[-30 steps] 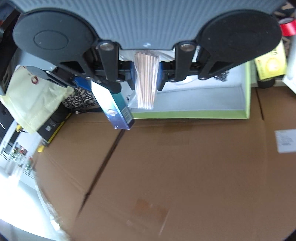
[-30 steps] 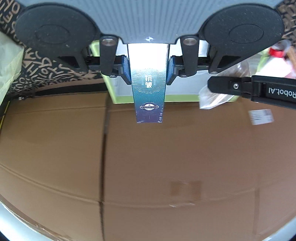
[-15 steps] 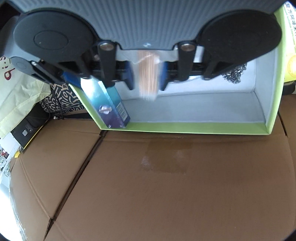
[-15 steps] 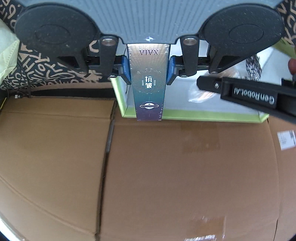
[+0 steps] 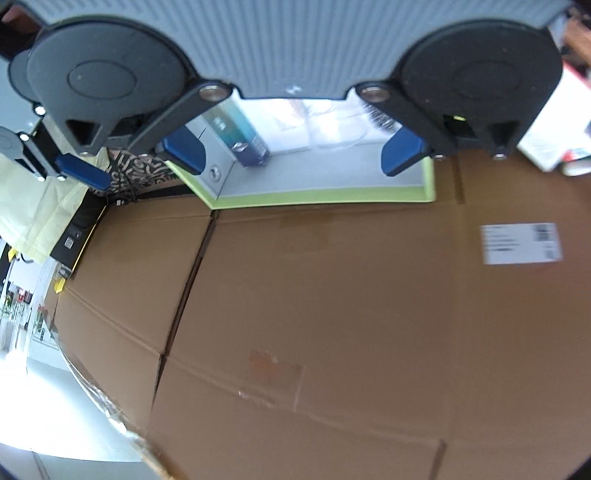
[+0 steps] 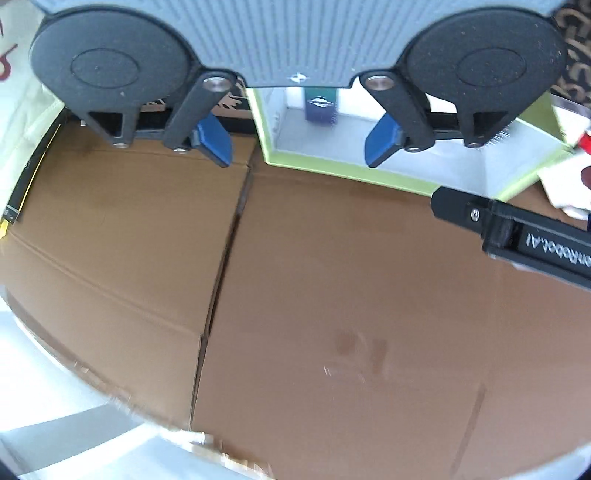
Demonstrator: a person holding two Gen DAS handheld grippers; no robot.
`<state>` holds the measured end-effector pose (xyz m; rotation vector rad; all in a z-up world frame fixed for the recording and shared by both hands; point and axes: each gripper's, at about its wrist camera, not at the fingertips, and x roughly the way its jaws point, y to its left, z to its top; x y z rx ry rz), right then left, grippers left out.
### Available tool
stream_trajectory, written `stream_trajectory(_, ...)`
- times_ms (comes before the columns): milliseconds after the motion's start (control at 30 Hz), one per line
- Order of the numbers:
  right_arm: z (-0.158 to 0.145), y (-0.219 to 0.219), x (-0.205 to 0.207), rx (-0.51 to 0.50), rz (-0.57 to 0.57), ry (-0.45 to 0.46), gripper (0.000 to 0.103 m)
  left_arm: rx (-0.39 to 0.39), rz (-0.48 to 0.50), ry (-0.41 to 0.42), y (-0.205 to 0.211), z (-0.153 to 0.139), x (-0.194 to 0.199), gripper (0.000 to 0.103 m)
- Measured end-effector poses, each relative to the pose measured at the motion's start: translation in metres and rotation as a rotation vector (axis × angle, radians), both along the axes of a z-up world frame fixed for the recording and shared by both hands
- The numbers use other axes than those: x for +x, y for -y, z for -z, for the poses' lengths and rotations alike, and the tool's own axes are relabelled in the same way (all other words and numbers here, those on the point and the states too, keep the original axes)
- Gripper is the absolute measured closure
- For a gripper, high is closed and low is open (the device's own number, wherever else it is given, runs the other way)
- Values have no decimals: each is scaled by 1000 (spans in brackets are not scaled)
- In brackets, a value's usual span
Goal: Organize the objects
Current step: 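Lower the VIXX box and toothpick pack into the green shoebox and release, then grasp the red tape roll with the right tool while the left grasps the copper box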
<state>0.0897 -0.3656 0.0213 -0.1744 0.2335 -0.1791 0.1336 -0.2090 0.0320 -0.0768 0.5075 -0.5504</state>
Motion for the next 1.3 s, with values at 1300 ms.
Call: stream_trajectory(1300,63,-226,25,35,-561,-192,17,122,-139,-109,-289,76,-35,0)
